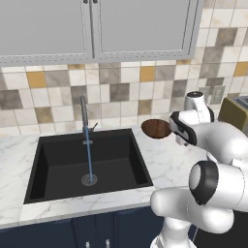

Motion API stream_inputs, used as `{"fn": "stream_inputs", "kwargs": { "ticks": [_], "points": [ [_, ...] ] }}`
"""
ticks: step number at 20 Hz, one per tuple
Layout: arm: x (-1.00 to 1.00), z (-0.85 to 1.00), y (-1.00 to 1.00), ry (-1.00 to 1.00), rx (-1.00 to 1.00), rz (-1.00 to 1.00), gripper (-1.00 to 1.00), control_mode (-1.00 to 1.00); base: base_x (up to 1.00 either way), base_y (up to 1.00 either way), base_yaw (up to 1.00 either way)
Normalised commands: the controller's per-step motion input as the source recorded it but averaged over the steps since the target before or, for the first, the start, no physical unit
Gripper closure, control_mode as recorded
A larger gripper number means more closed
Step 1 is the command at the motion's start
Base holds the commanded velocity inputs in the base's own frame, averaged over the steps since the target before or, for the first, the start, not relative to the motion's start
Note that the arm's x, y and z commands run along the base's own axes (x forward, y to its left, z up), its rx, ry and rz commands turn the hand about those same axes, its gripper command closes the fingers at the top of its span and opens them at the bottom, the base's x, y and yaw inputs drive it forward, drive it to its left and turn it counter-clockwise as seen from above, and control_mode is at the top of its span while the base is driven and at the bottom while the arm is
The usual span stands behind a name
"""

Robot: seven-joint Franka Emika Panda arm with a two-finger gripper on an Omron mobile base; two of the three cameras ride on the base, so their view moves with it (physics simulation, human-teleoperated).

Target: Rinse each bowl for a few seconds and place them down in the sink or on the counter.

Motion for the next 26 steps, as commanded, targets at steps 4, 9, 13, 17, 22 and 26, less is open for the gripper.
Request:
{"fn": "stream_inputs", "kwargs": {
  "ticks": [4,9,13,17,22,26],
  "points": [
    [-0.26,0.00,-0.19,0.03,0.00,-0.12,-1.00,-1.00,0.00,0.00,0.00],
    [-0.20,-0.03,-0.14,0.05,0.00,-0.13,-1.00,-1.00,0.00,0.00,0.00],
    [-0.19,-0.05,-0.20,0.05,0.00,-0.11,-1.00,-1.00,0.00,0.00,0.00],
    [-0.14,-0.08,-0.22,0.06,0.02,-0.10,-1.00,-1.00,0.00,0.00,0.00],
    [-0.06,-0.12,-0.16,0.05,0.02,-0.09,-1.00,-1.00,0.00,0.00,0.00],
    [0.00,-0.11,-0.18,0.04,0.03,-0.07,-1.00,-1.00,0.00,0.00,0.00]
  ]
}}
